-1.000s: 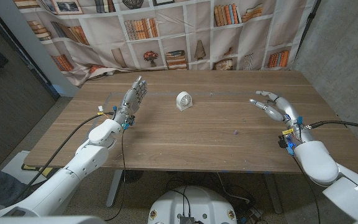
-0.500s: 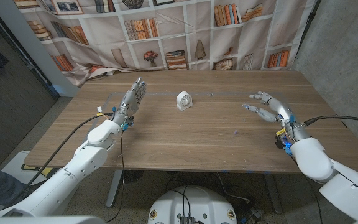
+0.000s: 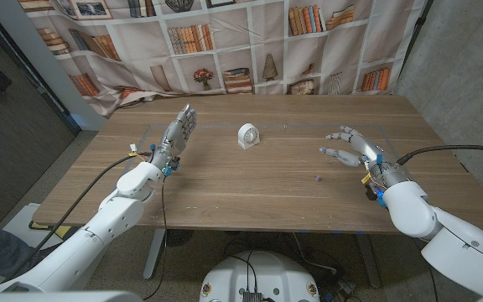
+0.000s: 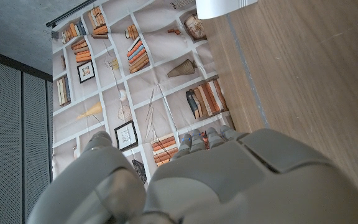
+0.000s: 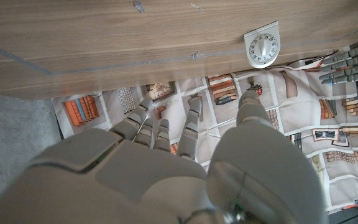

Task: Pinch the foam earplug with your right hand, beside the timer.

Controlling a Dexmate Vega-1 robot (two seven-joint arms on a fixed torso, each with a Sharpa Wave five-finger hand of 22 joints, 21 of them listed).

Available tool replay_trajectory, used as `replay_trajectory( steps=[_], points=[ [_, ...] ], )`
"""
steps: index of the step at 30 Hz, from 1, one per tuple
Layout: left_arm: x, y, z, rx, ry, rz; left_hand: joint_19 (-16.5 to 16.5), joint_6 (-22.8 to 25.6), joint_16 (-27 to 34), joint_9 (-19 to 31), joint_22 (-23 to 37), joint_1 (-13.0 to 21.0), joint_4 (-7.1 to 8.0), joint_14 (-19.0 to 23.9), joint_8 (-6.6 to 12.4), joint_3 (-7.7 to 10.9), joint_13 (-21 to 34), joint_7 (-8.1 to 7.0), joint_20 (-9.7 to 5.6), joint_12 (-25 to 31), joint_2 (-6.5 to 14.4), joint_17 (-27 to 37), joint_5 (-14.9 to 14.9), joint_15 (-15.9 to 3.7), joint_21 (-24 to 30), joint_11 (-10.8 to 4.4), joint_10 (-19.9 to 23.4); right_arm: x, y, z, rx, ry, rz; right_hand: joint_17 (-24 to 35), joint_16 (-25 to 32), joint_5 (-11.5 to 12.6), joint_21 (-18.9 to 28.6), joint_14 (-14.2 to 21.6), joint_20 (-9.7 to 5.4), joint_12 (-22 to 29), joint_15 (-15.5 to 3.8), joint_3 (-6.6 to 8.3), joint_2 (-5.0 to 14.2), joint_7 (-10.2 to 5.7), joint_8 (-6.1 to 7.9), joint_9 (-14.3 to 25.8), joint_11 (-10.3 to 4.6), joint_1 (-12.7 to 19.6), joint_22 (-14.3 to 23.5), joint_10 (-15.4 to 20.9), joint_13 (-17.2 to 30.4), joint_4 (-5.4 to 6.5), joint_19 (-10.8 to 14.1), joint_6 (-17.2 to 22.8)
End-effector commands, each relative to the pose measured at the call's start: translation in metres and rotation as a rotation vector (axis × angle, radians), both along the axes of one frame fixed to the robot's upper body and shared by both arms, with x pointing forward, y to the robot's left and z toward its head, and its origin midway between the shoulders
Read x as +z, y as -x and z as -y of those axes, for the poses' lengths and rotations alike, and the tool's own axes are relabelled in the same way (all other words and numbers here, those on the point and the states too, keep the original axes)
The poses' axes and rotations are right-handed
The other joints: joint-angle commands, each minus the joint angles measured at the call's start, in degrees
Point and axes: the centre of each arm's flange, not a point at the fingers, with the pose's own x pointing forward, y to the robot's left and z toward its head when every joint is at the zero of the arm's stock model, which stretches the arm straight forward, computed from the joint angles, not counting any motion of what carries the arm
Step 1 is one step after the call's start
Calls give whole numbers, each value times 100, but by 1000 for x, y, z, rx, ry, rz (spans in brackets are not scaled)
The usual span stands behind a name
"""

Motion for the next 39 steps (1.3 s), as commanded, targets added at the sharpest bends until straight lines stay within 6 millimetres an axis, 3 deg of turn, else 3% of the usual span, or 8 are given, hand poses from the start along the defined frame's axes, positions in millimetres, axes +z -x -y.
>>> replay_trajectory(
  steps=[1, 4, 20, 28, 34, 39],
  points=[
    [0, -1, -1, -9, 3, 10, -94, 8, 25, 11, 26, 25, -34, 3, -12, 25, 26, 1, 37, 21, 22, 13, -12, -1, 11, 5, 25, -1, -5, -35, 2, 167, -1, 15, 27, 1, 24, 10, 23, 62, 32, 78, 26, -16, 10, 13, -4, 125, 20, -52, 14, -15, 111, -1],
    [0, -1, -1, -9, 4, 10, -102, 9, 23, 11, 26, 30, -36, 2, -14, 24, 26, 0, 47, 18, 25, 14, -17, 0, 8, 3, 25, -2, -6, -37, -11, 186, -2, 12, 46, 8, 42, 26, 48, 77, 54, 103, 37, 21, -6, 12, 9, 196, 15, -57, 14, -39, 223, -21],
    [-3, -5, -3, -4, 15, -3, -118, 20, 14, 12, 28, 54, -46, -2, -26, 19, 27, 2, 68, 7, 37, 16, -45, 3, -1, -3, 30, -12, -14, -43, -62, 252, -35, 6, 90, 25, -16, 85, 55, 158, 1, 143, 27, -2, 34, 25, -44, 361, 10, 98, 16, -77, 268, 114],
    [-1, -8, -1, -15, 8, 6, -139, 13, 8, 13, 29, 66, -51, -10, -37, 16, 28, 3, 70, -4, 45, 18, -61, 12, -9, 0, 19, -19, -16, -48, -68, 266, -42, 5, 92, 33, -72, 93, 63, 143, 8, 150, 14, 20, 11, 35, 66, 418, 14, 53, 18, -79, 204, 68],
    [0, -8, -2, -10, 8, 6, -166, 6, 2, 13, 30, 71, -53, -25, -45, 11, 28, 3, 67, -12, 46, 19, -71, 15, -19, 7, 10, -27, -16, -53, -83, 281, -25, 6, 90, 35, -159, 88, 207, 146, 44, 145, -2, -28, 42, 53, 51, 446, 19, 40, 20, -61, 72, 147],
    [2, -7, -1, -11, 6, 13, -172, 1, -2, 14, 31, 77, -56, -35, -52, 6, 29, 5, 71, -18, 46, 20, -82, 26, -21, 1, 4, -35, -17, -54, -88, 271, -21, 5, 100, 38, -181, 119, 236, 178, 58, 140, -16, -54, 82, 62, 50, 458, 23, 115, 20, -51, 70, 247]
  ],
)
